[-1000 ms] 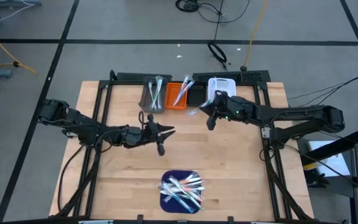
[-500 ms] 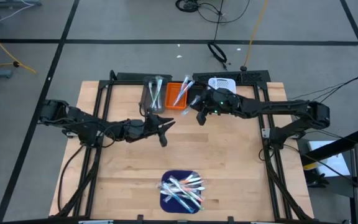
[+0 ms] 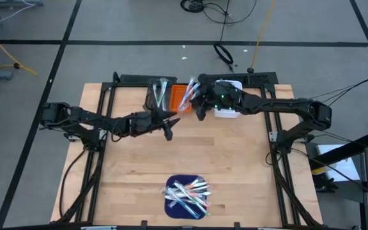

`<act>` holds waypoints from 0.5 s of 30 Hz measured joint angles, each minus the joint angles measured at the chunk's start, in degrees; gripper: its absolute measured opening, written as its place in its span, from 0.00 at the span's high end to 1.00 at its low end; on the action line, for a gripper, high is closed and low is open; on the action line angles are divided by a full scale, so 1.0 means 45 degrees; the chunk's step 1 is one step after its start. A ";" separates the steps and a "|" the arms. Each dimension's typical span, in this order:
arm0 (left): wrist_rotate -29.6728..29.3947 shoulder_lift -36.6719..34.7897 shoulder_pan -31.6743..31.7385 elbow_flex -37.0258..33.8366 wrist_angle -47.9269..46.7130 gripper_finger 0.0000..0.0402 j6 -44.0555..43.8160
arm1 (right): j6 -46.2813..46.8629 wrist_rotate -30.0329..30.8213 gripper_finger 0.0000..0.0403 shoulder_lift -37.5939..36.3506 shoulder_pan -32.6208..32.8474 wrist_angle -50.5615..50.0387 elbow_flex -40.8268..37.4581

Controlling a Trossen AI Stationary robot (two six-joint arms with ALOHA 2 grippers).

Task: Pick & Place Toothbrushes
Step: Put the blue toothbrush into the orange bin

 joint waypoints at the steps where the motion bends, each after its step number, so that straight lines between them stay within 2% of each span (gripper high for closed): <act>1: 0.0099 0.0000 -0.0054 0.0000 -0.0047 0.60 -0.0107 | 0.0010 0.0001 0.91 0.0016 -0.0176 0.0004 0.0009; 6: 0.0180 0.0000 -0.0443 0.0000 0.0075 0.58 -0.0218 | 0.0289 -0.0188 0.91 0.0630 -0.1025 0.0431 0.0009; 12: 0.0178 0.0000 -0.0899 0.0000 0.0082 0.58 -0.0269 | 0.0666 -0.1223 0.91 0.1978 -0.1952 0.1808 0.0006; 15: 0.0178 0.0000 -0.1108 0.0000 0.0082 0.58 -0.0270 | 0.1255 -0.2265 0.91 0.2589 -0.2469 0.2934 0.0023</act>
